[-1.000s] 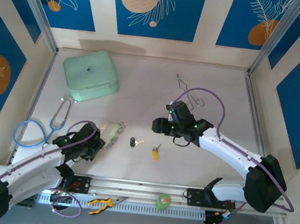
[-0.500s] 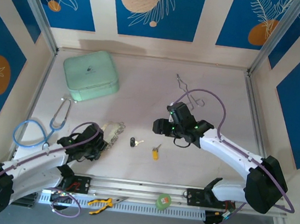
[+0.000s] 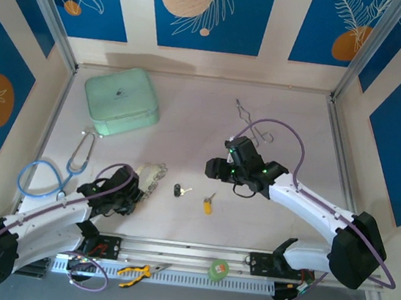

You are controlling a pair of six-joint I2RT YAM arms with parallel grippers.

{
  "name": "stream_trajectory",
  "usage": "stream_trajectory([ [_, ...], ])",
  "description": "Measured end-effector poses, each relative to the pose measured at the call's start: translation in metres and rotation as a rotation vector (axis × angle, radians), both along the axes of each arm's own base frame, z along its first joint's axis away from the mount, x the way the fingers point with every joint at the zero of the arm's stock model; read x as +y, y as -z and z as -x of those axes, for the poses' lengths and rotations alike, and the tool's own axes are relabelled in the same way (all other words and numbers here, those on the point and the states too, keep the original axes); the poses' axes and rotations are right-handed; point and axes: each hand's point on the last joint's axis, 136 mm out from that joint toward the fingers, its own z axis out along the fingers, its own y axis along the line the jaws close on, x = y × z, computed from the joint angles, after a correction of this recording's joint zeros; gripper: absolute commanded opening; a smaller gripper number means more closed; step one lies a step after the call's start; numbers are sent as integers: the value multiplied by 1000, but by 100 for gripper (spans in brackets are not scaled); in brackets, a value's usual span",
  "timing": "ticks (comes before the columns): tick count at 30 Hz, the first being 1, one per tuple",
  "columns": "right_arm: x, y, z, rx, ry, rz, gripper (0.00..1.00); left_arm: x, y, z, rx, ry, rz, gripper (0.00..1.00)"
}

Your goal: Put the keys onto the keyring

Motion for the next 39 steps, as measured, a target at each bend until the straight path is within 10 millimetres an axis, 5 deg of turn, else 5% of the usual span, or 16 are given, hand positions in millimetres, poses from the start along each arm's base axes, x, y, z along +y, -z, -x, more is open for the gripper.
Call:
stream_trajectory([
  [13,-2,-9,1,-13,13,-21,54,-3,-2,-3,-16,7,10,0],
  [18,-3,-13,2,-21,14,-29,52,-3,-7,-2,-25,22,5,0],
  [22,0,-16,0,-53,-11,-32,53,-10,-29,-11,-70,37,28,0],
  [32,45,-41,-3,-427,-328,-42,64,-52,-112,-43,-139,75,168,0],
  [39,80,-31,34,-726,-667,-36,55,-69,-110,-42,-68,78,239,0],
])
